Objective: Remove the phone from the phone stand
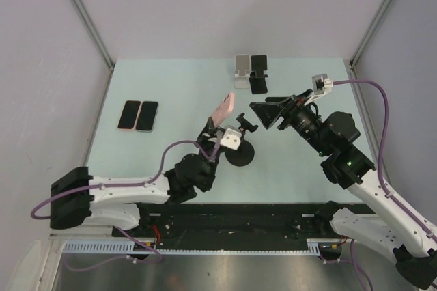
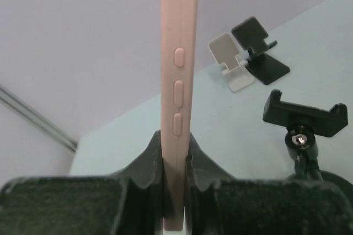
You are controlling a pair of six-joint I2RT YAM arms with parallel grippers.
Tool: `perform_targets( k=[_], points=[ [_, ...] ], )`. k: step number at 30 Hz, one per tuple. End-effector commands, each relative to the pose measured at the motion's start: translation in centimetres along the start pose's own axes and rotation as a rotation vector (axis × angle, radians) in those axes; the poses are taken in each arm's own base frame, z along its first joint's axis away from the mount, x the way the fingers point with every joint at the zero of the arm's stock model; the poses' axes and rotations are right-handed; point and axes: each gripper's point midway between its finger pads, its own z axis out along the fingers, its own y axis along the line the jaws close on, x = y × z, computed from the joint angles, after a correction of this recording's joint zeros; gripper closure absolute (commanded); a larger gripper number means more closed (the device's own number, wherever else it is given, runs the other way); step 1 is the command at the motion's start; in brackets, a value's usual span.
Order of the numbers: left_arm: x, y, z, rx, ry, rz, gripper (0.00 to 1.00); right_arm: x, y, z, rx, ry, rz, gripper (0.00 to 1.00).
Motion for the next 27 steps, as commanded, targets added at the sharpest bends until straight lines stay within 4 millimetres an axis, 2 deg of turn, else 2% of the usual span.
perform_targets(
  k=[1, 3, 5, 6, 8, 9, 10, 12, 13, 15, 16, 20, 27],
  points=[
    [0.0, 1.3, 0.8, 0.105, 0.044, -0.365, 1.00, -2.6, 2.2, -0.4, -0.091, -0.057, -0.072, 0.12],
    [-0.6, 0.7, 0.4, 0.241, 0.021, -0.503, 1.00, -2.4, 2.0, -0.3, -0.095, -0.044, -0.100, 0.12],
    [-0.2, 1.5, 0.9, 0.293, 0.020, -0.572, 0.99, -2.0, 1.9, -0.3, -0.103, -0.030, -0.119, 0.12],
    [-1.0, 0.6, 0.0, 0.409, 0.008, -0.641, 1.00, -1.9, 1.8, -0.2, -0.104, -0.025, -0.139, 0.12],
    [-0.9, 1.5, 0.1, 0.451, 0.004, -0.697, 0.99, -1.5, 1.8, -0.1, -0.129, -0.008, -0.161, 0.12],
    [-1.9, 0.5, -1.2, 0.581, -0.015, -0.753, 1.00, -1.5, 2.0, -0.1, -0.144, -0.010, -0.176, 0.12],
    [-1.8, 1.1, -1.1, 0.604, -0.020, -0.779, 1.00, -1.0, 2.3, -0.1, -0.179, 0.013, -0.185, 0.12],
    [-2.1, 0.7, -2.2, 0.748, -0.007, -0.865, 1.00, -0.7, 2.4, 0.1, -0.210, 0.023, -0.200, 0.12],
    [-2.3, 0.5, -2.8, 0.805, -0.004, -0.891, 1.00, 0.0, 2.7, 0.2, -0.248, 0.053, -0.202, 0.13],
    [-2.1, 0.7, -3.1, 0.861, 0.028, -0.952, 1.00, 0.4, 2.9, 0.3, -0.283, 0.068, -0.203, 0.13],
    [-2.3, 0.0, -4.1, 0.945, 0.039, -0.962, 0.99, 1.0, 3.1, 0.4, -0.310, 0.092, -0.197, 0.13],
    [-2.9, -0.5, -5.5, 1.085, 0.066, -1.008, 1.00, 2.7, 3.3, 1.0, -0.363, 0.150, -0.179, 0.14],
    [-6.0, -0.2, -7.9, 1.275, 0.004, -1.000, 1.00, 5.1, 2.9, 2.1, -0.410, 0.227, -0.128, 0.16]
  ],
)
